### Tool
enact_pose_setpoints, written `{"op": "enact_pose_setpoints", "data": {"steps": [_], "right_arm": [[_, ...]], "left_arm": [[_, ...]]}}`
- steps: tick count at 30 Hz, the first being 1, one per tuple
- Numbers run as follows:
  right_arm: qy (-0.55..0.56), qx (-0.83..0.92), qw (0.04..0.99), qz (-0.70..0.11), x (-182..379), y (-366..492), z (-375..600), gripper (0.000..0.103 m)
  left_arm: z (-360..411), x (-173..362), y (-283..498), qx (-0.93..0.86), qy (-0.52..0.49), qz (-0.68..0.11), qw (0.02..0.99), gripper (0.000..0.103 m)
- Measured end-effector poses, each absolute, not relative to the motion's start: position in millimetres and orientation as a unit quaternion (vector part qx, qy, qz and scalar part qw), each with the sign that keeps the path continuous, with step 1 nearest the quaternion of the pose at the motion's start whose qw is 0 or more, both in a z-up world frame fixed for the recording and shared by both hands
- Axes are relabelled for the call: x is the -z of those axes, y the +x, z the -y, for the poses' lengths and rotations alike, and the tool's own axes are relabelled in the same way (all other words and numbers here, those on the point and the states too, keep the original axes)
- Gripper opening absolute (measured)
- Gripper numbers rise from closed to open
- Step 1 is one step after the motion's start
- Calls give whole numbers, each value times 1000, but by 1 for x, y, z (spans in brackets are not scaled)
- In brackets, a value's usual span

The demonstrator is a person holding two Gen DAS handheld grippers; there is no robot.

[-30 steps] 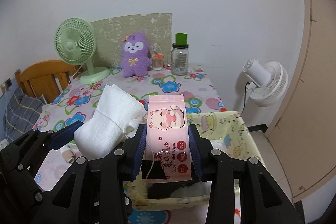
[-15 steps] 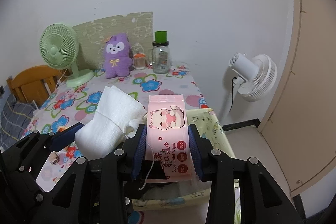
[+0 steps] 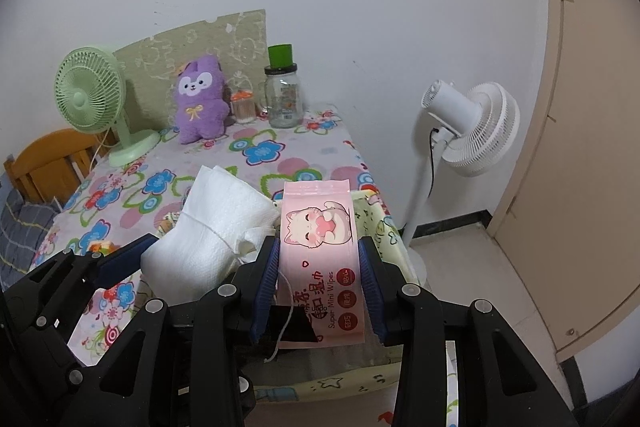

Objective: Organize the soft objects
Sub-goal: 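Release the pink wipes into the box with the right gripper while the left releases the cloth, then withdraw both open grippers up out of the box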

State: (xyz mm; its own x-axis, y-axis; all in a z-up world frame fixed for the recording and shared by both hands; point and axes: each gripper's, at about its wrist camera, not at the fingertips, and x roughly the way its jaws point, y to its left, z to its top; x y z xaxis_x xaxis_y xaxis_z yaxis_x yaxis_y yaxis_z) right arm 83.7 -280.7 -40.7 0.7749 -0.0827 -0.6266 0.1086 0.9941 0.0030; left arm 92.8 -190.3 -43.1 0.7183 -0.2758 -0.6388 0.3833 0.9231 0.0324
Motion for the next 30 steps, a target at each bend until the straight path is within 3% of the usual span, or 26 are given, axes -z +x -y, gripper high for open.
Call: {"op": "enact_pose_setpoints", "data": {"steps": [3, 6, 10, 23, 24, 26, 30], "right_arm": [[22, 51, 941, -335, 44, 86, 284, 43], [26, 51, 940, -337, 47, 89, 287, 43], [32, 47, 938, -342, 51, 93, 289, 43], [48, 28, 938, -341, 57, 102, 292, 45], [48, 25, 938, -341, 57, 103, 292, 47], [50, 22, 939, -339, 58, 104, 293, 69], [53, 17, 941, -334, 57, 104, 293, 76]], "left_arm": [[193, 46, 95, 178, 84, -336, 921, 71], [196, 47, 94, 185, 86, -343, 917, 85], [200, 48, 92, 180, 100, -341, 917, 94], [202, 48, 100, 156, 124, -340, 919, 97], [202, 48, 101, 156, 124, -341, 919, 97], [201, 49, 103, 159, 121, -344, 917, 97], [200, 50, 106, 163, 114, -349, 916, 98]]}}
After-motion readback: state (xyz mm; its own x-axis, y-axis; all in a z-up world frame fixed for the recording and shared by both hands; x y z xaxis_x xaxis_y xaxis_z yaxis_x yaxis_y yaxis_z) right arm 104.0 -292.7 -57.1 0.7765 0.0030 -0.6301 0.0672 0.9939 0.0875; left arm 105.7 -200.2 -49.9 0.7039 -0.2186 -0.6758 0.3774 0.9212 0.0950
